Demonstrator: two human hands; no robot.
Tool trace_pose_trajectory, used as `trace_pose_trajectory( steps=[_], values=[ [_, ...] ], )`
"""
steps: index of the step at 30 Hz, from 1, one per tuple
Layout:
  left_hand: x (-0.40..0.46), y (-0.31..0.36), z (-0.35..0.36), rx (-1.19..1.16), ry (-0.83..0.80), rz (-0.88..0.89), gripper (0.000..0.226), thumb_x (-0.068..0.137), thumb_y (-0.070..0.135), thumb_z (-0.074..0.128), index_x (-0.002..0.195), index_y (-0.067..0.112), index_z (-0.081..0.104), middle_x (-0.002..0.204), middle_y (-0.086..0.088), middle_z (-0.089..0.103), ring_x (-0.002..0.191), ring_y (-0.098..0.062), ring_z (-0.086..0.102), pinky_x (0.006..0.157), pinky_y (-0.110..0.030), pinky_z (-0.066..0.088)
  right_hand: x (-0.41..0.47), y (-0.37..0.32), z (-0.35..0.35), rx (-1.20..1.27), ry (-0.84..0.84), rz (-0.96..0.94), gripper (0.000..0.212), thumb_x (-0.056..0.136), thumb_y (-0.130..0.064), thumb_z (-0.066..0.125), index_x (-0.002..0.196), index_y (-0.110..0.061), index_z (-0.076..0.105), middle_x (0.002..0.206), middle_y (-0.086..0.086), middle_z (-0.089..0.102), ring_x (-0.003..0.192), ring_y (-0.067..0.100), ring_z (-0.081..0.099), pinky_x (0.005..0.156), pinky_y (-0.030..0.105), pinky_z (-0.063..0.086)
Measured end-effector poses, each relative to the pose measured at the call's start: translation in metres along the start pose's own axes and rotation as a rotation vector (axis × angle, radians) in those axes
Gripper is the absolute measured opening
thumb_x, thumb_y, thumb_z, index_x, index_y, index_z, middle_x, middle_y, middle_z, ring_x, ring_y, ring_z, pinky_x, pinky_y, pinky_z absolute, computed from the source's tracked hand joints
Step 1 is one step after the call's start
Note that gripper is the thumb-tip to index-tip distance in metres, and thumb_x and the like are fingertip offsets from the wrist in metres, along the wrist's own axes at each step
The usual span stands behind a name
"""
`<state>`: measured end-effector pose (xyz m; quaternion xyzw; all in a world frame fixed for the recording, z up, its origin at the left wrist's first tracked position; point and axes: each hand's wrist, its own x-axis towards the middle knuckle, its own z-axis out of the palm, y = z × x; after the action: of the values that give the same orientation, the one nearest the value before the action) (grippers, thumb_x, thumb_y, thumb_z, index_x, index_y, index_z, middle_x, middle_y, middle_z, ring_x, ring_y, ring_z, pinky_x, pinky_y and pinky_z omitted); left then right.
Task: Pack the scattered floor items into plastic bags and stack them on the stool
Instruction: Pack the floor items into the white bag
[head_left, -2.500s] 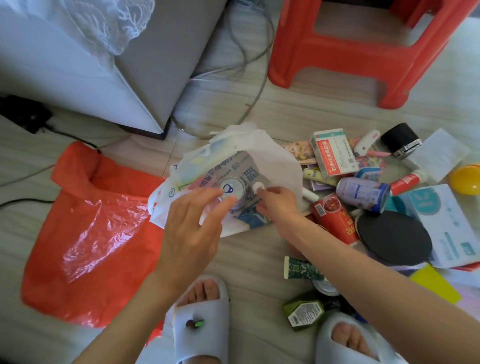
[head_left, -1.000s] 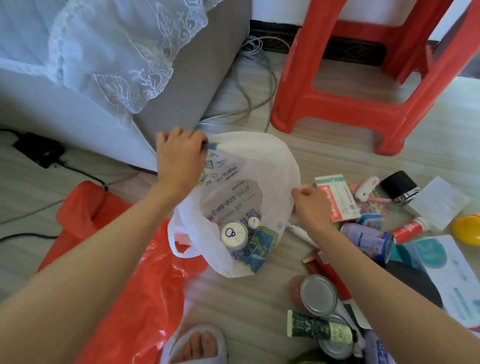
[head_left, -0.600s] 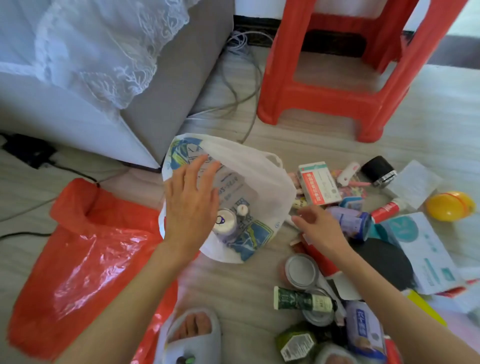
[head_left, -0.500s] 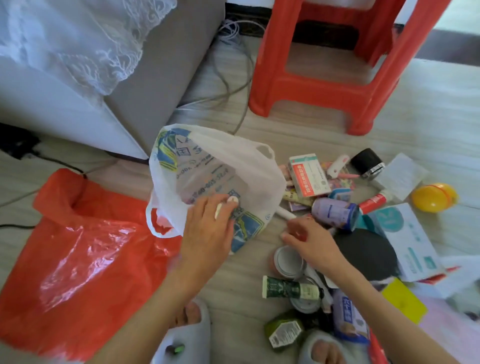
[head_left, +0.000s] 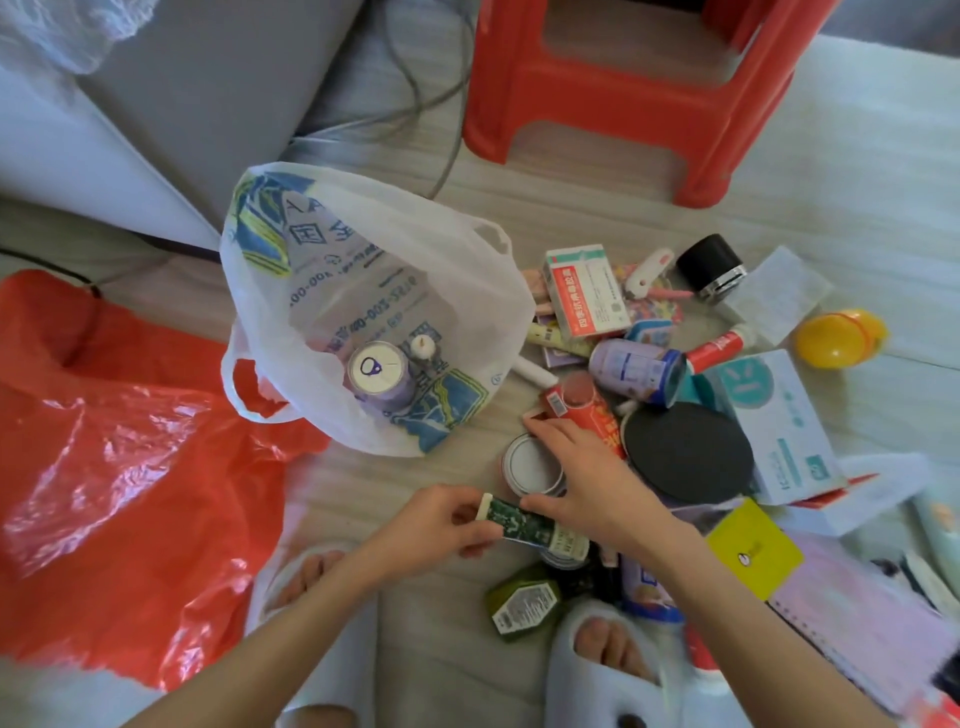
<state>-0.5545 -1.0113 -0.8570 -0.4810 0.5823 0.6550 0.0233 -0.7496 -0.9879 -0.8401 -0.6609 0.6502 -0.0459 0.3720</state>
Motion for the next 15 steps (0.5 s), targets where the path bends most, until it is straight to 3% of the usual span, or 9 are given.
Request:
trace_pose_trajectory(
  steps=[3,5,8,10,12,15],
  values=[
    [-0.013,0.011,-0.021,0.059,-0.002,0.028,0.021,0.086,0.006,0.060,0.070,0.017,0.054,0.063,0.002,0.062,0.050,0.000,0.056,0.058,-0.018,0.047,0.001,-0.005,-0.002,-0.039,0.013,0.012,0.080,0.076,-0.045,0.066,0.143,-0.025,0.028,0.140,-0.003,0.037,0.125,0.019,0.039,0.105,0.031,0.034],
    [-0.024,0.019,-0.042,0.209,0.110,0.060,0.024,0.087,0.018,0.061,0.067,0.022,0.049,0.063,0.002,0.062,0.053,-0.001,0.057,0.060,-0.017,0.046,0.001,-0.008,-0.001,-0.028,0.082,0.060,0.075,0.076,-0.047,0.064,0.140,-0.022,0.032,0.136,0.000,0.041,0.121,0.019,0.043,0.100,0.030,0.038],
    [-0.039,0.033,-0.076,0.322,0.465,0.120,0.024,0.082,0.034,0.062,0.070,0.017,0.051,0.067,-0.004,0.064,0.065,-0.017,0.061,0.065,-0.026,0.047,-0.002,-0.017,-0.004,0.094,0.220,0.178,0.074,0.072,-0.047,0.065,0.136,-0.020,0.038,0.134,0.000,0.045,0.121,0.018,0.046,0.098,0.029,0.038],
    [-0.045,0.041,-0.093,0.330,0.747,0.200,0.020,0.084,0.021,0.064,0.072,0.012,0.050,0.064,-0.001,0.061,0.062,-0.010,0.057,0.059,-0.015,0.040,-0.003,-0.026,-0.011,0.151,0.301,0.201,0.072,0.071,-0.043,0.068,0.134,-0.019,0.041,0.131,0.000,0.047,0.120,0.017,0.046,0.099,0.028,0.036],
    [-0.045,0.049,-0.107,0.443,0.991,0.287,0.012,0.084,0.013,0.063,0.077,0.011,0.053,0.065,0.002,0.057,0.062,-0.008,0.049,0.057,-0.018,0.029,0.001,-0.041,-0.022,0.189,0.369,0.179,0.067,0.072,-0.040,0.069,0.130,-0.019,0.044,0.125,0.000,0.050,0.116,0.017,0.048,0.096,0.026,0.037],
    [-0.030,0.047,-0.132,0.688,1.180,0.349,0.009,0.083,0.015,0.064,0.083,0.006,0.062,0.076,-0.007,0.065,0.077,-0.025,0.051,0.067,-0.025,0.028,0.019,-0.067,-0.038,0.236,0.421,0.096,0.068,0.073,-0.039,0.068,0.132,-0.018,0.042,0.125,-0.001,0.050,0.114,0.013,0.047,0.092,0.021,0.035]
  ],
)
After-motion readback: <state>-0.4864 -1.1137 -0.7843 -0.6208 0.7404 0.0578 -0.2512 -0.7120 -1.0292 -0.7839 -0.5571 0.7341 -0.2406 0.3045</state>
